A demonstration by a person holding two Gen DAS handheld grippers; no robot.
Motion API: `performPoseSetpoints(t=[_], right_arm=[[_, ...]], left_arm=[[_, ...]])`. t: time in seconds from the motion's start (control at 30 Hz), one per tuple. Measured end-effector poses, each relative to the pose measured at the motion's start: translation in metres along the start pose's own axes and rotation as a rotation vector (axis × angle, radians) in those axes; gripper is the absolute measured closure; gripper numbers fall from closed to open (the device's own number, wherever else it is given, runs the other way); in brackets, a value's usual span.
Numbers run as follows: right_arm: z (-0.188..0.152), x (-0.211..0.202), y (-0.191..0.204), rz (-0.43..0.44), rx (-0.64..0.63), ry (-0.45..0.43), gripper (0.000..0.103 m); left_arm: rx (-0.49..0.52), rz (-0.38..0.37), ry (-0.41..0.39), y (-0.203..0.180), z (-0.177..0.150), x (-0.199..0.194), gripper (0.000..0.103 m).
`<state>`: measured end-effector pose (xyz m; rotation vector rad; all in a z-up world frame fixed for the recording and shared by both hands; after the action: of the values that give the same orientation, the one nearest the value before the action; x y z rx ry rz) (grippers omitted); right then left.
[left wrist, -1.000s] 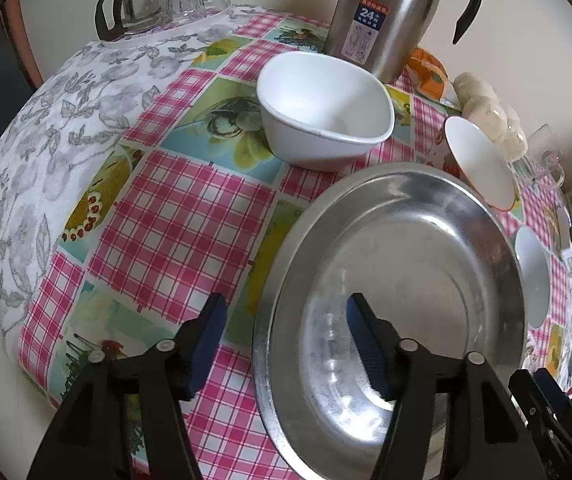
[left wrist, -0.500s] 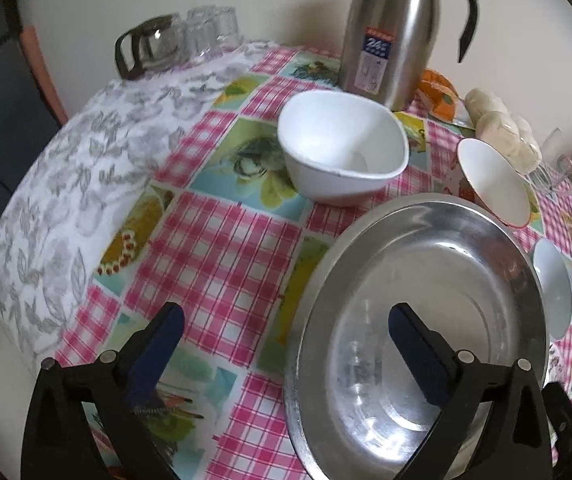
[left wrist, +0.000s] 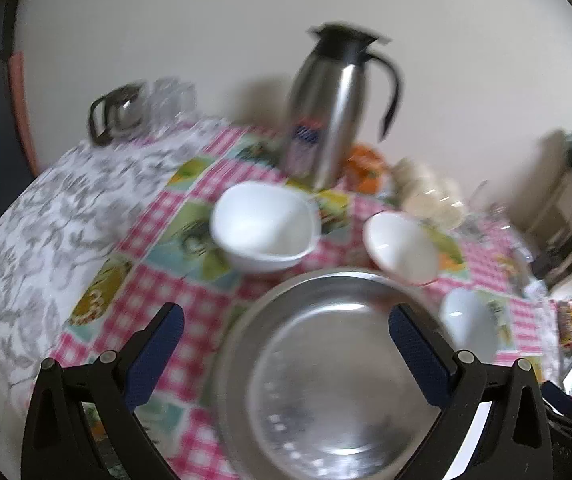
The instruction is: Organize plates and bowls
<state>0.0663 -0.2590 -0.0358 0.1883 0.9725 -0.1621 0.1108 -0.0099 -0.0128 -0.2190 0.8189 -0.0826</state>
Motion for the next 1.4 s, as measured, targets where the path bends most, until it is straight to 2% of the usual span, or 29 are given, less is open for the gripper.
performPoseSetpoints(t=[0.2,0.3,0.37,0.53,0.7,0.93,1.13,1.2,1.27,1.4], right_arm=[[0.005,-0.013,-0.043,0.003,0.095,-0.028,0.000],[0.005,-0.019,-0.063,-0.013,0.125,-0.047,0.000],[0.004,-0.023,-0.075,-0.017,0.148,-0.056,0.000],[-0.001,-0.025,-0.101,-0.031,0.189,-0.047,0.000],[-0.010,-0.018,-0.116,-0.012,0.200,-0.014,0.000],[-0.030,0.013,-0.135,-0.026,0.241,0.106,0.000],[-0.040,0.024,-0.143,-0.025,0.245,0.154,0.000],[-0.041,0.024,-0.142,-0.022,0.236,0.158,0.003],[-0.043,0.025,-0.141,-0.008,0.236,0.163,0.013],[-0.044,0.028,-0.136,-0.001,0.217,0.176,0.018]], left_arm=[[0.057,-0.171,-0.059,-0.045,-0.004,-0.018,0.001],[0.115,-0.270,-0.056,-0.073,-0.010,-0.025,0.001],[0.177,-0.307,-0.041,-0.094,-0.016,-0.027,0.001],[0.331,-0.304,0.029,-0.146,-0.044,-0.026,0.001],[0.391,-0.326,0.132,-0.174,-0.072,-0.014,0.001],[0.341,-0.364,0.243,-0.184,-0.097,0.001,0.001],[0.260,-0.366,0.298,-0.180,-0.104,0.010,0.001],[0.258,-0.358,0.329,-0.179,-0.108,0.012,0.001],[0.259,-0.335,0.361,-0.180,-0.114,0.014,0.001],[0.266,-0.298,0.381,-0.181,-0.122,0.014,0.001]])
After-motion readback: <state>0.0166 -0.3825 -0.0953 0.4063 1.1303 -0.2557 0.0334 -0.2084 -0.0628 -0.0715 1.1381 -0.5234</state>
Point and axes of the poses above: each gripper's, at about its wrist camera, not at the fingertips, and x roughly the way its jaws point, y to its left, z to its top, the point moved 2 cm from there along x, roughly the way its jaws point, and after that the axes turned 2 degrees about -z, right-handed, at the moved point
